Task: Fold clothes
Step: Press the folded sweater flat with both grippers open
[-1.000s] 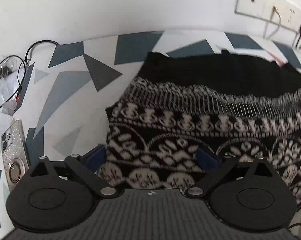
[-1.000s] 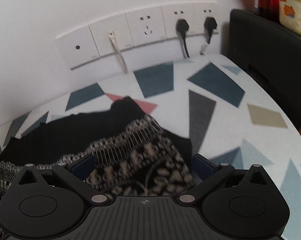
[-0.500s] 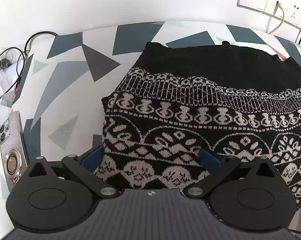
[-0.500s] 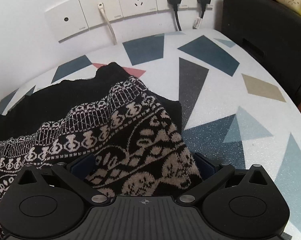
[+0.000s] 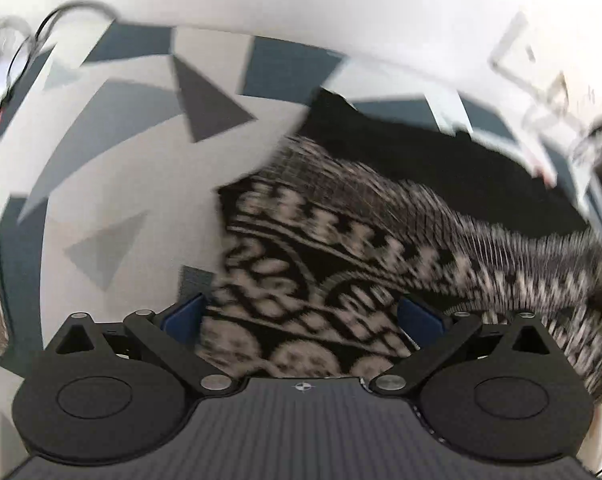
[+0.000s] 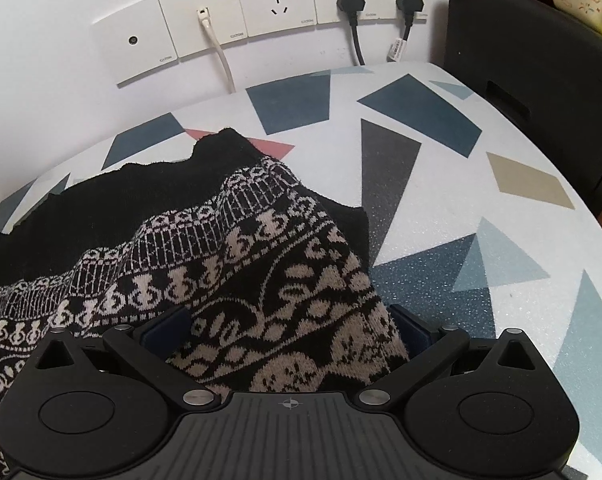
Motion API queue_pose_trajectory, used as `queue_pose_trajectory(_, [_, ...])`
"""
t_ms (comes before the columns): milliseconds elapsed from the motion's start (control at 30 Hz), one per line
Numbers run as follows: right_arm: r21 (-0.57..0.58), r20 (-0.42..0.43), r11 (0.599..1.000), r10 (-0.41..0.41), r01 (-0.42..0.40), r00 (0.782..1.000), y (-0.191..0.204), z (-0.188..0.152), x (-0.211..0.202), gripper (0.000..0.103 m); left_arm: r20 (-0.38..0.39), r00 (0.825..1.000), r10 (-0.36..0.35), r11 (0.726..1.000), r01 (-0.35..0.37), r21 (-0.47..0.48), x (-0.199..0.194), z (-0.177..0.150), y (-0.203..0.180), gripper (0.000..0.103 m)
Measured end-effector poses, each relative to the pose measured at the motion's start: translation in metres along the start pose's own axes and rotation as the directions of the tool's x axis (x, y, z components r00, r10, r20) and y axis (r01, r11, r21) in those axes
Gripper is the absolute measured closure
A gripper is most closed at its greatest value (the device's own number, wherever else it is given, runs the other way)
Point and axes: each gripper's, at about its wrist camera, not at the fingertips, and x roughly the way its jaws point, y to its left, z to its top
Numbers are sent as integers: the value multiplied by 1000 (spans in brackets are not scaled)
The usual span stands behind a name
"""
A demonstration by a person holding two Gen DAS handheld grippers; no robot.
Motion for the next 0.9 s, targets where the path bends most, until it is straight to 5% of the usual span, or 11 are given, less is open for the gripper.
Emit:
queue_pose_trajectory(100, [16,4,1000,4,-5,1000,1,0,0,1,16,1000,-19,1000,19,-7,0,5,8,0])
queue_pose_trajectory(267, [4,17,1000,3,-3,1000,6,0,2,1,12,999,34,991,-35,133,8,4,-12,0])
queue_pose_trajectory(367, [6,19,1000,3,-3,1000,8,2,3,1,-12,1000,-19,986,20,163,12,4,-24,0])
queue_pose_trajectory(467, [-11,24,1000,14,-14,1000,7,1,3,1,-23,1000,2,981,2,196,18,3,-36,0])
queue_pose_trajectory(900, [-4,99,999,34,-34,995,-5,0,5,1,32,999,15,977,-22,212,18,-8,-39,0])
